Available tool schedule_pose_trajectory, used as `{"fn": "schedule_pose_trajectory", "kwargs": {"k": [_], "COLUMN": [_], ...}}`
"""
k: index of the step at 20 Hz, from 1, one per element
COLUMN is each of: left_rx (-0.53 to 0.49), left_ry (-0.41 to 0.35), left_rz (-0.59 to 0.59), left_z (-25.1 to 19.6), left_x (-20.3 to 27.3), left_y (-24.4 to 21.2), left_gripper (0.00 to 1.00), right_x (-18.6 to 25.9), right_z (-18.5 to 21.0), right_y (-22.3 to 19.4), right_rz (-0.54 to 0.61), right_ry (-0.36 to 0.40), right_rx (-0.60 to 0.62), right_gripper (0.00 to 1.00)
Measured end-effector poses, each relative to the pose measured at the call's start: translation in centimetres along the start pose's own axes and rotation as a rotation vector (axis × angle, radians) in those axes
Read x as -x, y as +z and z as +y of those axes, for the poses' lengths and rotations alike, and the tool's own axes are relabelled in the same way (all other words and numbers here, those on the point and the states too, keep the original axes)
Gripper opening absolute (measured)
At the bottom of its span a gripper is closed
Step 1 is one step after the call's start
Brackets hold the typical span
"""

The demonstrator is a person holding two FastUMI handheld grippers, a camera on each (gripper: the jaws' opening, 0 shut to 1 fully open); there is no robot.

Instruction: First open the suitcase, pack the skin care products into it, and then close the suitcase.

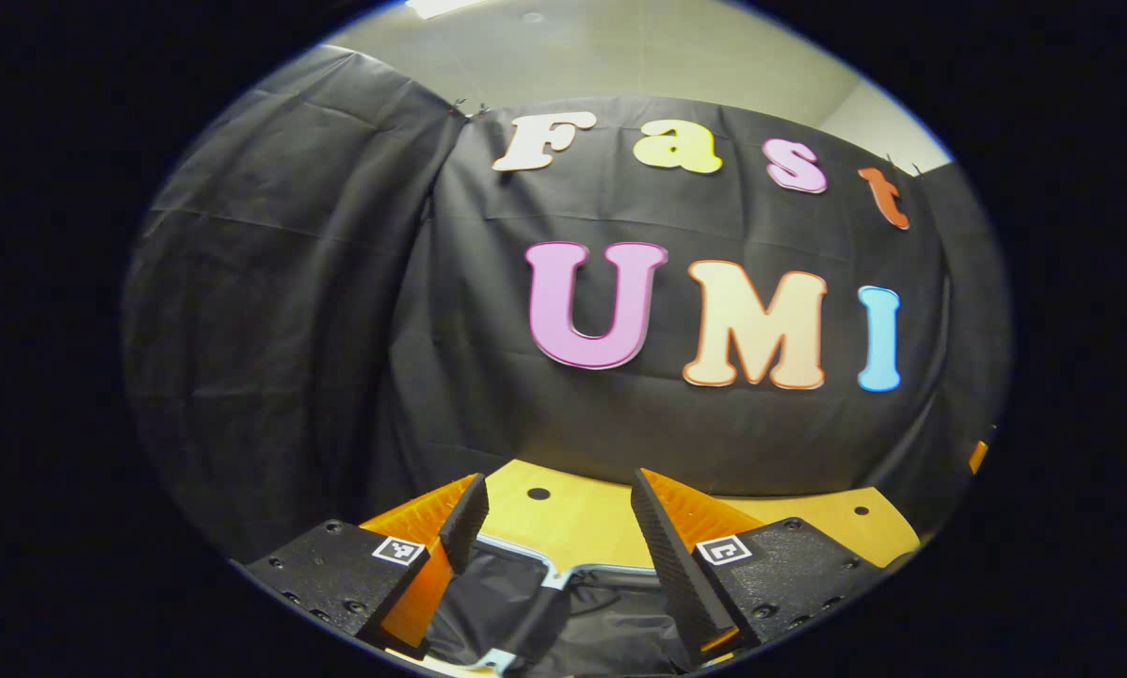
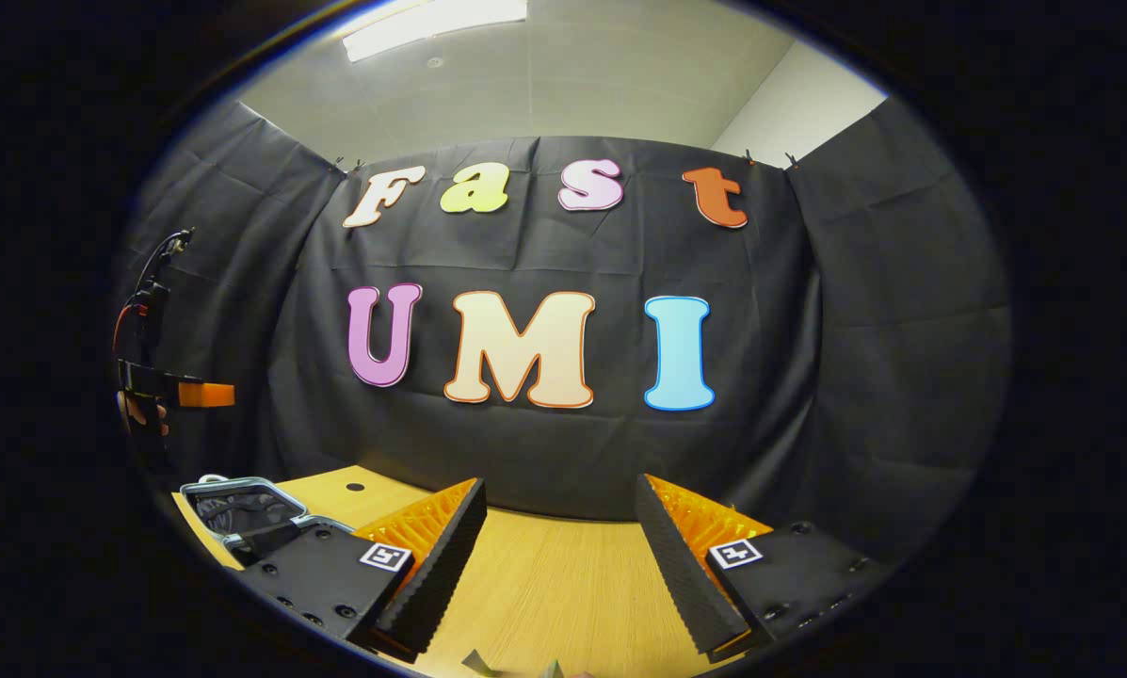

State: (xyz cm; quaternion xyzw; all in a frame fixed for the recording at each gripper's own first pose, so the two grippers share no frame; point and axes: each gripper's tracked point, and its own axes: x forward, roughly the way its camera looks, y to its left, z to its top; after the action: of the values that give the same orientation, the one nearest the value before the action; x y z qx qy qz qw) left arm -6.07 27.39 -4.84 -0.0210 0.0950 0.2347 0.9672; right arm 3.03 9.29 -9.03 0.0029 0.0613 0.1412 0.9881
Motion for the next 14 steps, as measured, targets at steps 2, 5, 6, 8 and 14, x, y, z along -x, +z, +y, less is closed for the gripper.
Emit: {"fn": "schedule_pose_trajectory", "kwargs": {"k": [2,5,6,8,14], "left_rx": [-0.044,-0.045,-0.034,-0.019,-0.049], "left_ry": [-0.036,-0.118,-0.144,-0.181,-0.318], "left_rz": [-0.004,0.002,0.010,0.034,0.086], "left_z": [-2.7,-7.6,-9.1,-11.7,-18.8], "left_x": [0.9,2.6,3.1,4.0,7.0], "left_y": [-0.1,-0.8,-1.2,-2.6,-6.6], "left_gripper": [0.89,0.89,0.88,0.89,0.88], "right_x": [0.7,1.7,2.1,3.1,5.0], "right_z": [-0.9,-2.2,-2.6,-3.2,-5.4], "right_y": [0.1,0.2,0.1,-0.1,-0.5], "right_rz": [-0.004,-0.010,-0.010,-0.008,-0.018], "right_ry": [0.013,0.029,0.038,0.062,0.079], "right_rx": [-0.004,-0.008,-0.006,-0.001,-0.005], "right_gripper": [0.99,0.99,0.99,0.99,0.99]}}
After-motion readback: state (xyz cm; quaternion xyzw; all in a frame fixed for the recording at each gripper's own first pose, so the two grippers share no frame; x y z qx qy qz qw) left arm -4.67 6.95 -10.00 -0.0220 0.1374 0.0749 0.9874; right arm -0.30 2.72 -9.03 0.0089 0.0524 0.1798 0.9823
